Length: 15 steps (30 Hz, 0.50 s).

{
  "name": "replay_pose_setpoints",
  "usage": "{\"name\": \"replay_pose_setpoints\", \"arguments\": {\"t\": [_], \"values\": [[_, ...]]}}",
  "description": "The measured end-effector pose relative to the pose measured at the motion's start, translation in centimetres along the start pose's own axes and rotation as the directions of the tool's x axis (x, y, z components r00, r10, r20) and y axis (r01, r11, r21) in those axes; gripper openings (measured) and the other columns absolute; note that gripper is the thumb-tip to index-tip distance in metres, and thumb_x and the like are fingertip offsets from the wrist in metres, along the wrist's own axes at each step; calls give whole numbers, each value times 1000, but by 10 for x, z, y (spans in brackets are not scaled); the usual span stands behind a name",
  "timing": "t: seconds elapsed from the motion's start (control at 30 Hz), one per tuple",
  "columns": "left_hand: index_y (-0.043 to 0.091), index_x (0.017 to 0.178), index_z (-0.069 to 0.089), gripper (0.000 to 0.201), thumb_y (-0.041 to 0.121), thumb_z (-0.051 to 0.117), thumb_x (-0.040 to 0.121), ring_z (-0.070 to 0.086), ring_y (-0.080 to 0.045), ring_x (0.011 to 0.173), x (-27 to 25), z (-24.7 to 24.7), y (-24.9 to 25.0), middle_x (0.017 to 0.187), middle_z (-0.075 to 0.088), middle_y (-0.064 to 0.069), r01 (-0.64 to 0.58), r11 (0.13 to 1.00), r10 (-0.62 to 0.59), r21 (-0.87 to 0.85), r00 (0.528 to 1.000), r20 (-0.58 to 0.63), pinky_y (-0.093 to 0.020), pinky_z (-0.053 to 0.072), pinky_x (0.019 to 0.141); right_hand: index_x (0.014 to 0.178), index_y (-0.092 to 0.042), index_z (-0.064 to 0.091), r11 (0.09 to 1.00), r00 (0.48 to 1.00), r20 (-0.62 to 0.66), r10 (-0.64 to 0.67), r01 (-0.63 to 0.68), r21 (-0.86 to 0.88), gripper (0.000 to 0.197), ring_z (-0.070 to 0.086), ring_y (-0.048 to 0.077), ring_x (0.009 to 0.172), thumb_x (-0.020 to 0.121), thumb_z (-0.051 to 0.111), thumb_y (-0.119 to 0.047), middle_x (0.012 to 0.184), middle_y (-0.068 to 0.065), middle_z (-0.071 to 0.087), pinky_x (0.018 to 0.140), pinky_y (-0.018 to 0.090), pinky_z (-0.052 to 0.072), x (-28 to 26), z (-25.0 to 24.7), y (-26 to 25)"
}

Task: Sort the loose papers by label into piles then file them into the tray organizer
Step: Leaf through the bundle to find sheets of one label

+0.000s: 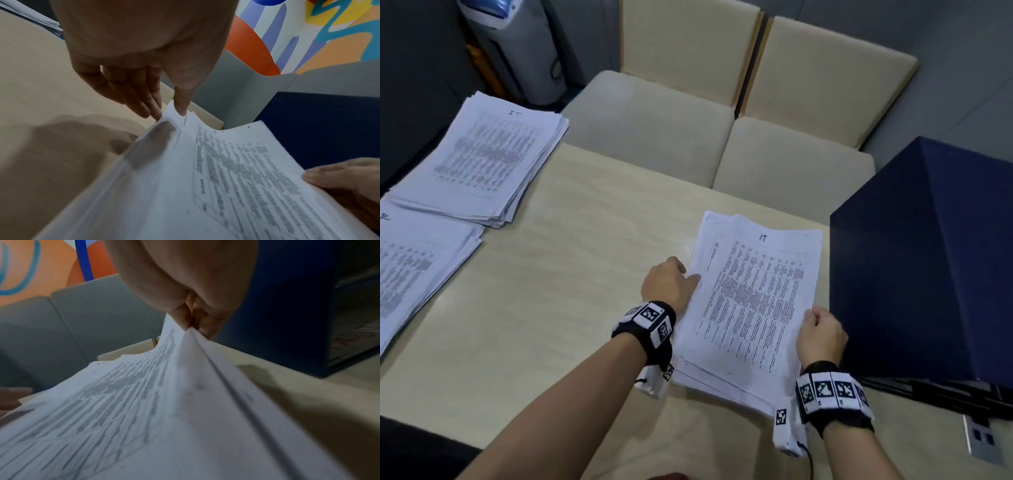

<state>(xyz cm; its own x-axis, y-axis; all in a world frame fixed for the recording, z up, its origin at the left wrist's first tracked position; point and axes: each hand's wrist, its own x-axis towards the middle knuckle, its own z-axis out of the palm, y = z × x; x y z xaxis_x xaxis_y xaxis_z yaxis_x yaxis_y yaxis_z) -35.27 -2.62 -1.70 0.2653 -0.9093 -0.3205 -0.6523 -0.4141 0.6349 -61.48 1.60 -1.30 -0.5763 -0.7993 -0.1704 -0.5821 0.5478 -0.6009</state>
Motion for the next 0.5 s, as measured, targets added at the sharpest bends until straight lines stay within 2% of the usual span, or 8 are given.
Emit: {"name": "replay_pose_setpoints", "arguments": {"t": [0.07,0.1,0.17,0.23,0.3,0.37,0.43,0.5], "values": [[18,88,57,34,48,71,82,59,-21,76,3,3,2,82,62,2,-17,996,13,84,999,43,-29,46,63,104,0,67,999,999,-30,28,-27,36,24,61,38,98,103,49,-17,102,22,69,85,39,46,-6,-7,4],[18,86,54,34,47,72,81,58,-22,75,5,5,3,81,61,1,-20,994,14,111,998,58,-29,44,61,106,-2,64,996,998,-33,50,-47,74,22,61,35,98,102,55,-21,99,19,68,85,37,46,-7,-10,4],[19,81,51,32,42,73,81,60,-24,76,9,8,3,83,62,-3,-17,991,7,132,997,72,-31,48,62,106,-7,59,984,996,-30,82,-76,163,24,61,28,94,93,70,-24,91,7,65,84,32,45,-6,-15,-2],[20,78,49,29,38,73,80,62,-25,78,12,8,1,85,64,-4,-3,992,-8,128,996,89,-34,52,66,94,-8,59,986,998,-24,57,-52,161,20,61,28,88,89,75,-19,81,2,62,80,31,44,2,-19,-8],[20,82,51,25,34,72,81,62,-26,80,14,4,-2,89,65,-4,8,995,-17,103,996,93,-34,52,67,80,-1,59,993,999,32,5,-9,115,26,60,33,78,92,71,-20,75,9,64,73,36,48,9,-19,-7],[17,91,52,25,35,69,83,59,-25,82,14,0,-8,92,64,-4,5,998,-8,57,999,40,-33,45,66,78,1,62,993,986,163,-27,7,121,33,64,37,73,96,65,-26,77,14,70,69,42,55,7,-17,-4],[15,95,52,33,44,65,87,57,-24,81,11,-4,-13,91,61,-2,-14,1000,13,25,1000,8,-32,39,65,77,-2,64,988,969,247,-24,-14,153,35,66,30,74,100,61,-29,80,15,72,71,41,56,-4,-17,0],[15,94,52,41,55,57,90,58,-23,80,6,-4,-15,87,60,0,-22,1000,22,15,1000,-6,-32,41,64,76,-6,64,977,986,165,1,-36,209,34,61,23,72,102,56,-26,77,9,69,70,35,49,-17,-20,5]]}}
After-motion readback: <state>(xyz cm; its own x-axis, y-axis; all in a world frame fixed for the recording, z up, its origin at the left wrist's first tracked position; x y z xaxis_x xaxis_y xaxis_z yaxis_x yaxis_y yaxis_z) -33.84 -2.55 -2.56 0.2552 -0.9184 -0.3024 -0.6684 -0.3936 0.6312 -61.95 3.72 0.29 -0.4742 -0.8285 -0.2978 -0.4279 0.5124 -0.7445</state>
